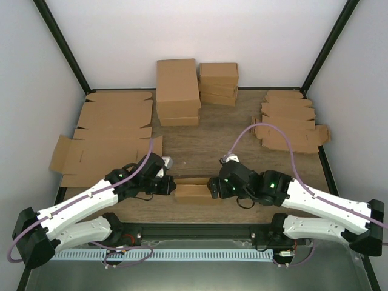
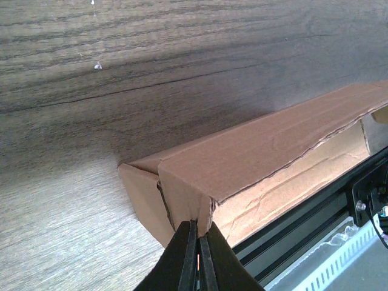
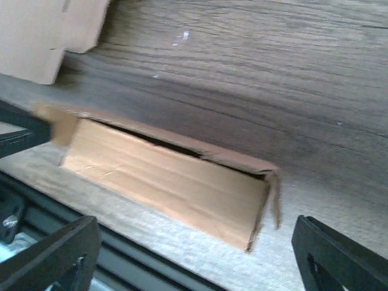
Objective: Fold the paper box
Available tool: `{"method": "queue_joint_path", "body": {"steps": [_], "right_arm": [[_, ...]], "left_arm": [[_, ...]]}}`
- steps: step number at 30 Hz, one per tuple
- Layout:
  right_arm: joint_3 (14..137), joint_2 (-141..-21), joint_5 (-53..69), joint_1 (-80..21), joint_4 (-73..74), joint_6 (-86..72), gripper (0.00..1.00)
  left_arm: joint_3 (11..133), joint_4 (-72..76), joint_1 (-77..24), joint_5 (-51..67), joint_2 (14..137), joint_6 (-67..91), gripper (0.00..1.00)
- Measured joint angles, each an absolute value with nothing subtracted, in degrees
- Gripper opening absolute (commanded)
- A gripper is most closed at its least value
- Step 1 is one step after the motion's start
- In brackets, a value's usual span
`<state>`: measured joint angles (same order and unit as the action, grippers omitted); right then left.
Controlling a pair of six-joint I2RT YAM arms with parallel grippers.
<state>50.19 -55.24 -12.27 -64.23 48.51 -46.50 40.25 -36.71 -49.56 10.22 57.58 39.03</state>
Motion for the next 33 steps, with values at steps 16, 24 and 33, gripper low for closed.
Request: {"method": "queue_joint_path", "body": {"steps": [16,24,33], "right_arm": [[53.0,-70.4,-17.0,-86.6,43.0,-41.7,0.68],[48.6,-69.6,-22.9,-86.3,31.8,-23.4,0.71],[43.1,-72.3,-28.5,-84.8,23.6,-15.0,0.56]], "left_arm": [[40.3,-36.6,-49.9,10.2,57.7,39.0,0.04],[40.5,-36.3,-50.0,9.8,58.4,39.0,0.04],[40.8,-36.2,-50.2,9.7,58.9,39.0,0.04]]}}
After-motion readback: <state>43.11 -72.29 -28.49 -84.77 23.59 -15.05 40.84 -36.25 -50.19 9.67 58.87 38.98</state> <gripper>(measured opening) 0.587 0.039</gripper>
